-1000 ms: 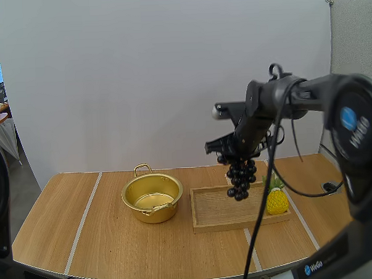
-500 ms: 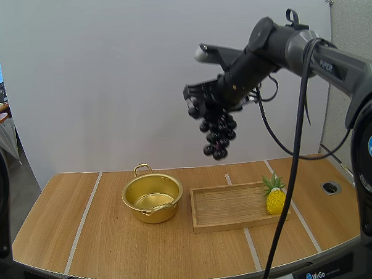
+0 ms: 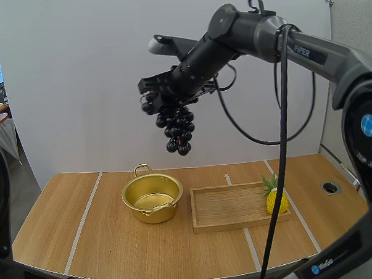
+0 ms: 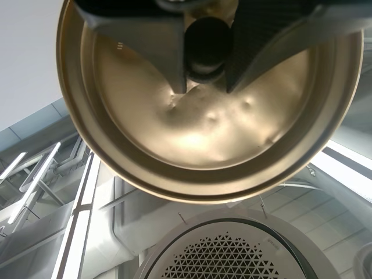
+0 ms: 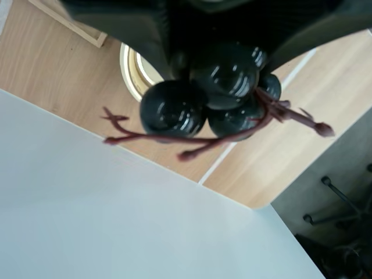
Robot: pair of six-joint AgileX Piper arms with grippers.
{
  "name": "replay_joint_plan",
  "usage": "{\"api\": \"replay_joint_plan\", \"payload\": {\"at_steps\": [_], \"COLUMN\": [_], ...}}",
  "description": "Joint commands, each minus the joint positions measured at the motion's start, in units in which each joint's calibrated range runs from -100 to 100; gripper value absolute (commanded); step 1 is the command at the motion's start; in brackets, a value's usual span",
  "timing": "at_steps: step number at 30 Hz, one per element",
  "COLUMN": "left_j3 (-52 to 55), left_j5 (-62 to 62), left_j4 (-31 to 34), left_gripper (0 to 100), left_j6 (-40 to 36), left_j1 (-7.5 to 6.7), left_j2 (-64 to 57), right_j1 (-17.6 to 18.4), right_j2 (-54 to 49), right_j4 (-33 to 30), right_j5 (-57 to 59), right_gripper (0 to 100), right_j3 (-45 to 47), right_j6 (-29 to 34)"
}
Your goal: Open the pot, put the grape inside, and close it
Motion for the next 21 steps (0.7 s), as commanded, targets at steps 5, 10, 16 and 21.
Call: {"api": "replay_joint_plan", "payload": {"at_steps": [5, 10, 16, 21], "left_j3": [-0.28, -0.28, -0.28, -0.28], "left_j5": [-1.49, -1.49, -1.49, -1.49], "left_j4": [0.07, 0.07, 0.07, 0.07], "left_gripper": [0, 0, 0, 0], "left_j6": [-0.38, -0.38, -0.38, -0.38], "left_j1": [0.07, 0.07, 0.07, 0.07], "left_j2": [0.05, 0.05, 0.05, 0.05], "right_j1": [5.23, 5.85, 5.85, 5.85], "right_j2": [10.45, 15.03, 20.21, 24.46], "right_j4": [-6.45, -8.87, -10.6, -10.6], "right_j5": [-6.74, -10.99, -16.12, -20.49], "right_gripper": [0, 0, 0, 0], "right_j3": [-0.42, -0.42, -0.42, -0.42], "right_j6": [2.83, 3.4, 3.64, 3.64]}}
